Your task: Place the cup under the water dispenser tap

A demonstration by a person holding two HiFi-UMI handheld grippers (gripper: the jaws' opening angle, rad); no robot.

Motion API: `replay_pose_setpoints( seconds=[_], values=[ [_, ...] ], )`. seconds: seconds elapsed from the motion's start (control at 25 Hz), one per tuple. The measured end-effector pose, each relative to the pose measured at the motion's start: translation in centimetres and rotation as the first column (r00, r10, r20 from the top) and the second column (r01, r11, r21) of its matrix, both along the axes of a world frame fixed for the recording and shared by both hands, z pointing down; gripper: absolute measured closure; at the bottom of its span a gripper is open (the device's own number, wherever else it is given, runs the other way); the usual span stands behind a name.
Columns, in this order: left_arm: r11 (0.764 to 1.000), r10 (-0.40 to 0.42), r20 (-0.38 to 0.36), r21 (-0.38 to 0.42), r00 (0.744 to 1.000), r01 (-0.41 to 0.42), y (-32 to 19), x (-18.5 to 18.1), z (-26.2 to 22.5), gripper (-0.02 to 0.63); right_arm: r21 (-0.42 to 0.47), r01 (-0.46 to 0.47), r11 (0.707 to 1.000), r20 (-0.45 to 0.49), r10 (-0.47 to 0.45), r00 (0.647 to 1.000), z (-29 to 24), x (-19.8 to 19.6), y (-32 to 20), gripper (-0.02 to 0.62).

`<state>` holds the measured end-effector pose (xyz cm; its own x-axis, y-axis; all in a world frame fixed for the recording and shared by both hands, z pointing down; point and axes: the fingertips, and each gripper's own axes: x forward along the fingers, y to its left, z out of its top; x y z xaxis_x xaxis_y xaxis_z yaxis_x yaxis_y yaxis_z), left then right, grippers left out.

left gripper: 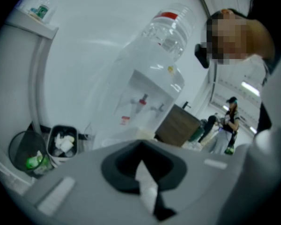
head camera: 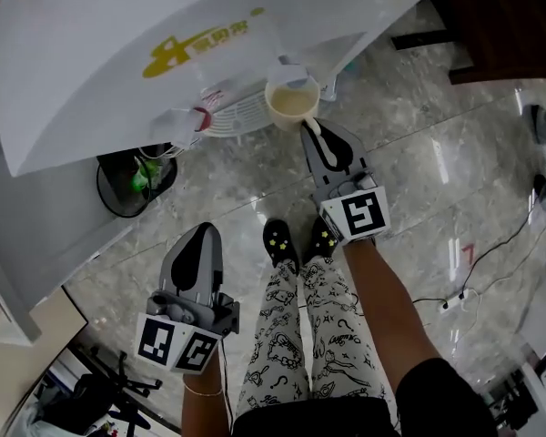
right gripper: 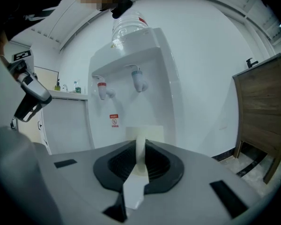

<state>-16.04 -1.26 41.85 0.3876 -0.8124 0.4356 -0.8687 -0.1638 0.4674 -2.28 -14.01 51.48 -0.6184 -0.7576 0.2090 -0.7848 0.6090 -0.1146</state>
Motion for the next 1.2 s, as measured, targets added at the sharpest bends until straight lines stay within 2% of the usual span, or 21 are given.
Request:
replay_pose_setpoints(
  seconds=[0.44,0.72,1.04,1.08,1.2],
  values=[
    [1.0,0.026,-0.018,-0.003,1.0,-0.026,-0.1,1.0,0.0,0.609,-0.031,0.04,0.999,-0.041,-0.041,0.998,1.9,0.2,-0.6,0.549],
    [1.0,0.025,-0.036,-0.003,0.999,-0.025,-0.1,1.6,-0.2,0.609,-0.069,0.089,0.994,-0.137,-0.097,0.986,2.0,-0.1,-0.4,0.549],
    [1.0,0.023,-0.043,0.004,0.999,-0.023,0.1,1.9,-0.9,0.609,-0.138,0.104,0.985,-0.133,-0.123,0.983,2.2,-0.4,0.0,0.548],
    [1.0,0.021,-0.046,0.003,0.999,-0.021,0.2,1.8,-0.9,0.609,-0.142,0.105,0.984,-0.139,-0.125,0.982,2.2,-0.5,0.0,0.541],
    [1.0,0.02,-0.052,0.001,0.998,-0.02,0.3,1.8,-0.8,0.609,-0.142,0.083,0.986,-0.144,-0.103,0.984,2.0,-0.4,-0.2,0.454]
  ],
)
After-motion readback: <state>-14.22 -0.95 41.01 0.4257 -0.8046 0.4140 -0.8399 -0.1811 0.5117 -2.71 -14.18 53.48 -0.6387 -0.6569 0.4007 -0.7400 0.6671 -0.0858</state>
